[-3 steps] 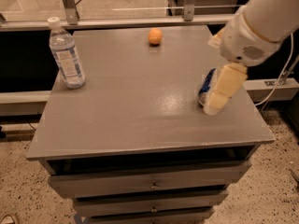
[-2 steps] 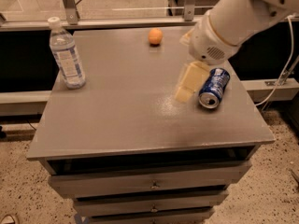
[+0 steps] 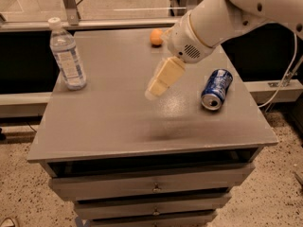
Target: Move blue plastic bottle near pepsi can
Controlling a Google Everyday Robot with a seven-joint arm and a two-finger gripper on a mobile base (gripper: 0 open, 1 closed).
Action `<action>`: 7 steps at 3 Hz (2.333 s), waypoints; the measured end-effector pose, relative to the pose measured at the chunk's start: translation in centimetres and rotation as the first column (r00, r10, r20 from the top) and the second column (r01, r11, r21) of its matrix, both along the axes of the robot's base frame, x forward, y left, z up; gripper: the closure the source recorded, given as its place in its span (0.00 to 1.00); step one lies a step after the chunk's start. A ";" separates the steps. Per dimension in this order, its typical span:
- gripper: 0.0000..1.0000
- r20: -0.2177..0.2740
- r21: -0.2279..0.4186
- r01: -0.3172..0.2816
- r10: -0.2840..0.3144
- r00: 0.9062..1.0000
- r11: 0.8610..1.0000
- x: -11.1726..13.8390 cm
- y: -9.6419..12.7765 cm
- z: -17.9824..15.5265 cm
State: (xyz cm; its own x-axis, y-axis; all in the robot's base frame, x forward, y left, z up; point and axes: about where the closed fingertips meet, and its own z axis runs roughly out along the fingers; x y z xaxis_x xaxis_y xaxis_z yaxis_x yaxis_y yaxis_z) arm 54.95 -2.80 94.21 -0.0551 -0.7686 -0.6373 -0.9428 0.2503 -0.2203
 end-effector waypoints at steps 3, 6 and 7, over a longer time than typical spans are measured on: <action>0.00 0.106 0.373 -0.099 0.063 0.992 0.923 5.4 13.0 2.5; 0.16 0.114 0.531 -0.152 0.108 0.988 0.833 11.2 25.2 1.5; 0.38 0.090 0.535 -0.151 0.122 0.988 0.831 11.5 26.1 0.5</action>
Offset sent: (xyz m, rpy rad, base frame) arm 0.0623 0.1272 0.0271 0.4354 -0.1198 0.0667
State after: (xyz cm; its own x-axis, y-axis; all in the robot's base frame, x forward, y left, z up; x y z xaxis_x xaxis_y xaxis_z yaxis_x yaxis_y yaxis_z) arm 66.47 23.30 94.74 0.0677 -0.2998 -0.9516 -0.9677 0.2125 -0.1358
